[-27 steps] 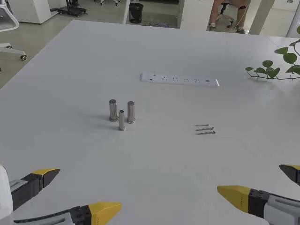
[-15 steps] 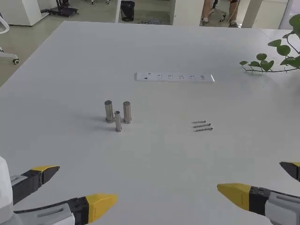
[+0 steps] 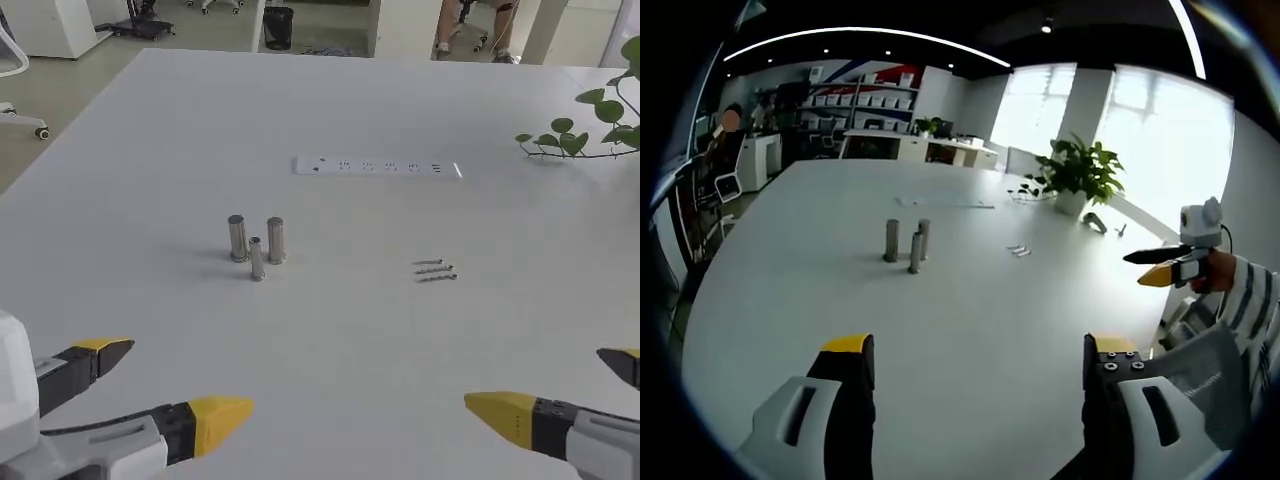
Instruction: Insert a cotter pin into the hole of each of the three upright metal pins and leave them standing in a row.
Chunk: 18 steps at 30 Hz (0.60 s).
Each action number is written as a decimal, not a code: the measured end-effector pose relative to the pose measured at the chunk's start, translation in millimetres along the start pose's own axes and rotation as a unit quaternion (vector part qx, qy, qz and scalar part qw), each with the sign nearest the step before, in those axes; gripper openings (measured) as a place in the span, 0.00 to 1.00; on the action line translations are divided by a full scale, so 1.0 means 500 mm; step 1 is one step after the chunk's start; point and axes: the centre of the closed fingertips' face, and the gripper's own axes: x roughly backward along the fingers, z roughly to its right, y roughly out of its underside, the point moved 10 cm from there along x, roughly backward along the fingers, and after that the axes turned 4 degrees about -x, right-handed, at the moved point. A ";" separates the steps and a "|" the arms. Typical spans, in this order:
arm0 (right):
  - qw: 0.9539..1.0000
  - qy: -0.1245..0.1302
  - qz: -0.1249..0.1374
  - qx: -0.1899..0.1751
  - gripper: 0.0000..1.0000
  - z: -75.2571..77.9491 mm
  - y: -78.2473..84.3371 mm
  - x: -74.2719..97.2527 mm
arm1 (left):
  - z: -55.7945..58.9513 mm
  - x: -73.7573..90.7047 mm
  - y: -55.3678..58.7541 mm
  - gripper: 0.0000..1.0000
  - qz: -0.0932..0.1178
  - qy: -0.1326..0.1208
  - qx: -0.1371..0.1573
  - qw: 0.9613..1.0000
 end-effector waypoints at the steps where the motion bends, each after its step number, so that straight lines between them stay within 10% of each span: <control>1: 1.000 0.000 0.000 0.000 0.98 0.000 0.000 0.000 | 0.000 0.000 -0.001 0.84 0.000 0.000 0.000 1.000; 18: 1.000 0.004 0.002 -0.017 0.98 0.009 0.002 0.001 | -0.025 -0.014 -0.014 0.77 0.003 -0.012 0.003 1.000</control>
